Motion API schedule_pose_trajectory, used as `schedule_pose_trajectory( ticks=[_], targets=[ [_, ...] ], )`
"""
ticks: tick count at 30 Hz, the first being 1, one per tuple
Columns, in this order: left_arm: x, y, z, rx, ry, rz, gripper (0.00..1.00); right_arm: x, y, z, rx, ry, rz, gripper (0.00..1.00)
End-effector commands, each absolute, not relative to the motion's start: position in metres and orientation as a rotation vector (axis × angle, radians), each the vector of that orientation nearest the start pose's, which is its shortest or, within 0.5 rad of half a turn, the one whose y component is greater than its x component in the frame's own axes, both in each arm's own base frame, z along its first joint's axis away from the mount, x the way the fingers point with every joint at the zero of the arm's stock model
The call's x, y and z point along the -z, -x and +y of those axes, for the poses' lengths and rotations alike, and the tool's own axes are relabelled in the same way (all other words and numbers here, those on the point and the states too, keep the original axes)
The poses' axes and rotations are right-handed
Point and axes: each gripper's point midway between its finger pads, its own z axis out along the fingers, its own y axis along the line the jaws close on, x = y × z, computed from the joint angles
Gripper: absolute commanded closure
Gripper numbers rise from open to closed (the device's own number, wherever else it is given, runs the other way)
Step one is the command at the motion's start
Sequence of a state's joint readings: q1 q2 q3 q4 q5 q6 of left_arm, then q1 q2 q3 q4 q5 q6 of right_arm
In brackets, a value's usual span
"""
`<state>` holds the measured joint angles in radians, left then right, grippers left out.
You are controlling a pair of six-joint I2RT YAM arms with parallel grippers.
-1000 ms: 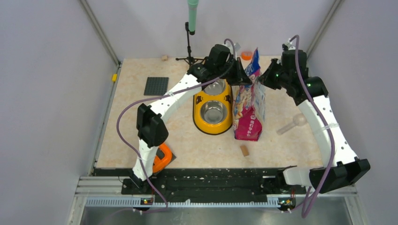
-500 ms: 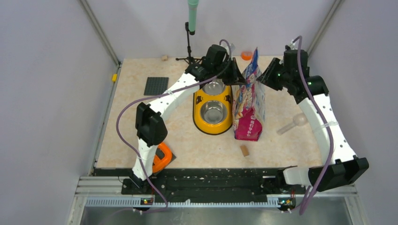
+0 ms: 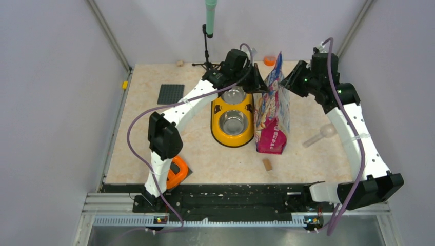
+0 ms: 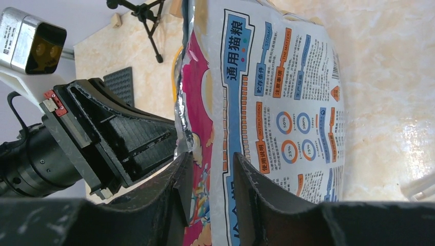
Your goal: Serve the pet food
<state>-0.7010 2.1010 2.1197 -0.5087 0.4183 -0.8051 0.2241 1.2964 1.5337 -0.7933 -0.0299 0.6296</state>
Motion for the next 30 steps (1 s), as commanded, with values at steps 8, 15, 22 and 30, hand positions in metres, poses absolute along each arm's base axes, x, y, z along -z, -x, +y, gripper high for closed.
schedule_pose_trajectory(
  ticks=[8, 15, 22, 30],
  targets=[
    [-0.321, -0.375, -0.437, 1.324, -0.207, 2.189, 1.00, -0.343, -0.353, 0.114, -0.584, -0.385, 2.075, 0.61],
    [-0.321, -0.376, -0.437, 1.326, -0.206, 2.186, 1.00, -0.316, -0.349, 0.102, -0.466, -0.385, 2.173, 0.61],
    [-0.321, -0.377, -0.437, 1.327, -0.205, 2.183, 1.00, -0.313, -0.341, 0.102, -0.434, -0.300, 2.243, 0.62],
    [-0.320, -0.377, -0.437, 1.328, -0.207, 2.187, 1.00, -0.307, -0.327, 0.110, -0.446, -0.158, 2.358, 0.63]
  ],
)
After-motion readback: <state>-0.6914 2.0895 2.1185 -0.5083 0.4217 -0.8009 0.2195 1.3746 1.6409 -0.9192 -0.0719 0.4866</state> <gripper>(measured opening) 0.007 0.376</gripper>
